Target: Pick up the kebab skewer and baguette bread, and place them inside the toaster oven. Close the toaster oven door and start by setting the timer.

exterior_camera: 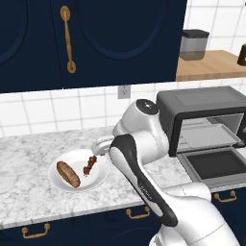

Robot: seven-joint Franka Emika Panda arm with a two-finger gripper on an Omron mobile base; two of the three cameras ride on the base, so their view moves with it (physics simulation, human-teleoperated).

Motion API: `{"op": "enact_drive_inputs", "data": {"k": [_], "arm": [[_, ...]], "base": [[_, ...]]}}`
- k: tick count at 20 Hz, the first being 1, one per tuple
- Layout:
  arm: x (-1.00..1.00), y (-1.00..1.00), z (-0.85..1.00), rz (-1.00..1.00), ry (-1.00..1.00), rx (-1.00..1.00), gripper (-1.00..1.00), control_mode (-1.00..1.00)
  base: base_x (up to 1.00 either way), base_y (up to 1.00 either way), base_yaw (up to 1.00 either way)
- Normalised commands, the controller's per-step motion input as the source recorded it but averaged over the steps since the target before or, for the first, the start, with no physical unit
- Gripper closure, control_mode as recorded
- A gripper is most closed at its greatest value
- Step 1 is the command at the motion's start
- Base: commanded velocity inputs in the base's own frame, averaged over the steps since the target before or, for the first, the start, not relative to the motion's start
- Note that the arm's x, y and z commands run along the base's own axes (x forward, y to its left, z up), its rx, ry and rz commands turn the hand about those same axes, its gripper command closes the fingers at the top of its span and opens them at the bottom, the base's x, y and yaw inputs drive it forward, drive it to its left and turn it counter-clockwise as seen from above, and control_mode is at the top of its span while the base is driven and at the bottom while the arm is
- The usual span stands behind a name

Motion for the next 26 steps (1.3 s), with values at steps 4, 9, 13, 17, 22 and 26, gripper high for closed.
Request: {"op": "enact_drive_inputs", "data": {"k": [4,9,13,17,22,26], "arm": [[0.08,0.42,-0.21,0.08,0.2,0.02,-1.0,-1.0],[0.11,0.63,-0.54,0.03,0.09,-0.1,-1.0,-1.0],[0.09,0.46,-0.45,0.0,0.01,-0.1,-1.0,-1.0],[0.18,0.08,-0.22,0.0,0.0,0.0,-1.0,-1.0],[0.12,0.26,-0.26,0.0,-0.01,0.0,-1.0,-1.0],[0.39,0.12,-0.26,0.0,0.03,0.0,-1.0,-1.0]], "base": [[0.0,0.0,0.0],[0.0,0.0,0.0],[0.0,0.0,0.0],[0.0,0.0,0.0],[0.0,0.0,0.0],[0.0,0.0,0.0]]}}
